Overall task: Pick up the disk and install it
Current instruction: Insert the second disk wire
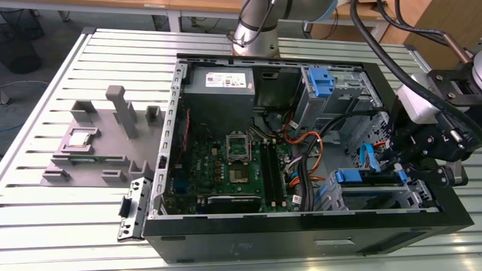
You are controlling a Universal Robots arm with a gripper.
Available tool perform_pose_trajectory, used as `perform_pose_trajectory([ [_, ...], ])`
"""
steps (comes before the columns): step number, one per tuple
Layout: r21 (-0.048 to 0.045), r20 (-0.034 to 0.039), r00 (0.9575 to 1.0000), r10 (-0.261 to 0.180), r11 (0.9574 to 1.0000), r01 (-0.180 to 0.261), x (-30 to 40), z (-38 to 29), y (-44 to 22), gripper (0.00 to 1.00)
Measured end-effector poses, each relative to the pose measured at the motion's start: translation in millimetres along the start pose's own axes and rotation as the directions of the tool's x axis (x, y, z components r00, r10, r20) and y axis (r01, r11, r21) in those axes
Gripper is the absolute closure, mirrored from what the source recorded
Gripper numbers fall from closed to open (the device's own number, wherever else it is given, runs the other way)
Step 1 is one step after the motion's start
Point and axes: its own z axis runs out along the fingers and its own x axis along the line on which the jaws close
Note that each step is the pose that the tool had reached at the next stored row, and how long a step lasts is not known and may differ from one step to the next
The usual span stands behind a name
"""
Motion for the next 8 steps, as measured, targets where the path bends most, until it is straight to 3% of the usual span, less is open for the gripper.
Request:
perform_pose_trajectory([
  [4, -0.0004, 0.0, 1.0, 0.0, 1.0, 0.0, -0.1, -1.4, 0.0, 0.76],
  [8, -0.0003, 0.0031, 1.0, 0.0, 1.0, 0.0, -1.3, -9.8, 0.4, 0.76],
])
